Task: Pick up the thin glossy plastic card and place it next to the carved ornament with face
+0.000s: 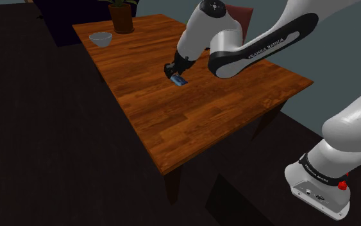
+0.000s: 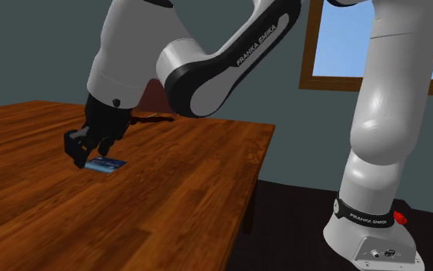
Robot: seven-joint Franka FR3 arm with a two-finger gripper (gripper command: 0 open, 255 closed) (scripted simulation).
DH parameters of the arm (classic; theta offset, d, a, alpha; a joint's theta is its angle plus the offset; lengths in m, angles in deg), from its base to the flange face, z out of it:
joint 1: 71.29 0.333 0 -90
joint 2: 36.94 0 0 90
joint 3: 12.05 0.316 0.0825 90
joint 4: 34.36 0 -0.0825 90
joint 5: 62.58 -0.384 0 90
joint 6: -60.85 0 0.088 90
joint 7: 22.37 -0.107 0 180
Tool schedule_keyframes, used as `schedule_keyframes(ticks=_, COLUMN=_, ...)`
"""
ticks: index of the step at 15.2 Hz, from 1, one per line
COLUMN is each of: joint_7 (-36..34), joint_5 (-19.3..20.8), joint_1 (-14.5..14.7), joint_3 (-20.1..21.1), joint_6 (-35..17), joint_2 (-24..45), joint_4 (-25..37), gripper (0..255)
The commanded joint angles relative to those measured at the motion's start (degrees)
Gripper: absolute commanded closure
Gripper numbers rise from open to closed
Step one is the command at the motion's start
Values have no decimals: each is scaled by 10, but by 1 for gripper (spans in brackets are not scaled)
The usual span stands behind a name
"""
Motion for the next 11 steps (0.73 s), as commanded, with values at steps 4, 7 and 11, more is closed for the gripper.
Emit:
schedule_keyframes(ticks=4, joint_7=94, joint_5=-40, joint_1=-42, joint_3=-26, joint_6=-36, joint_2=7, joint_4=-3, gripper=255)
schedule_keyframes(ticks=7, joint_7=150, joint_5=-62, joint_1=-68, joint_3=-38, joint_6=-49, joint_2=19, joint_4=5, gripper=255)
schedule_keyframes(ticks=11, joint_7=222, joint_5=-88, joint_1=-103, joint_3=-49, joint_6=-59, joint_2=43, joint_4=24, gripper=255)
